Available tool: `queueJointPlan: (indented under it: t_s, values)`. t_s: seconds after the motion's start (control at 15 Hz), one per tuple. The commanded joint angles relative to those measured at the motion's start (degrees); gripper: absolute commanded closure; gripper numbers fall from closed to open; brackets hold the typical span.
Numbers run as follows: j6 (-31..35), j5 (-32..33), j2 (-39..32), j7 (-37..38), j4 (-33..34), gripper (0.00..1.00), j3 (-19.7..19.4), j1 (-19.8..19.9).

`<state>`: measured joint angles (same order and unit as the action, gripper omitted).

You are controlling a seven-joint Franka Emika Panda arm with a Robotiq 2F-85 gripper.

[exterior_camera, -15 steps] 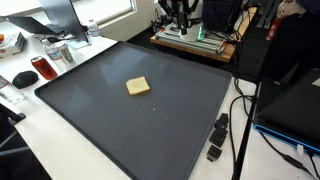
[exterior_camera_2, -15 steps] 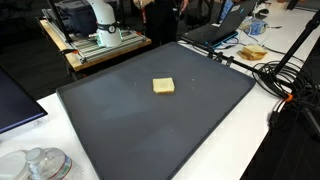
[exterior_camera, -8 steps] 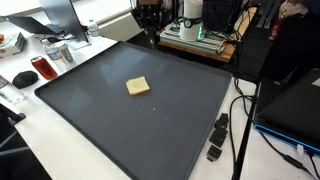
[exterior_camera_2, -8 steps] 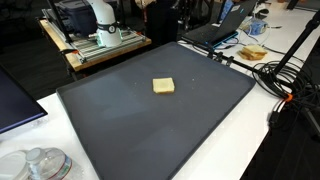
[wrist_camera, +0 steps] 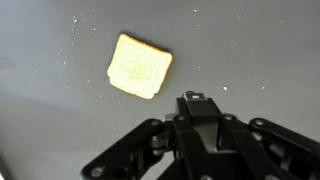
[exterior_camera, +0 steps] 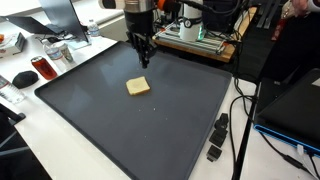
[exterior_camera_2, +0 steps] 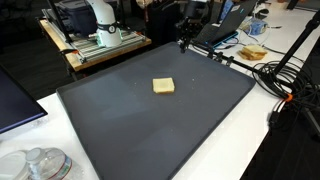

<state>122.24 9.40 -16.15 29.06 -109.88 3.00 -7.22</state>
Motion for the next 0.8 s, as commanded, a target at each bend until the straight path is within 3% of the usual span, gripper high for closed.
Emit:
queueJointPlan:
  t_s: [0.0,0.73]
  values:
    - [-5.5,4.4,-6.2,8.4,7.0,0.94,-2.4,-3.4]
    - [-18.0,8.2,-18.5,19.6,19.7,0.94,-5.4,-8.4]
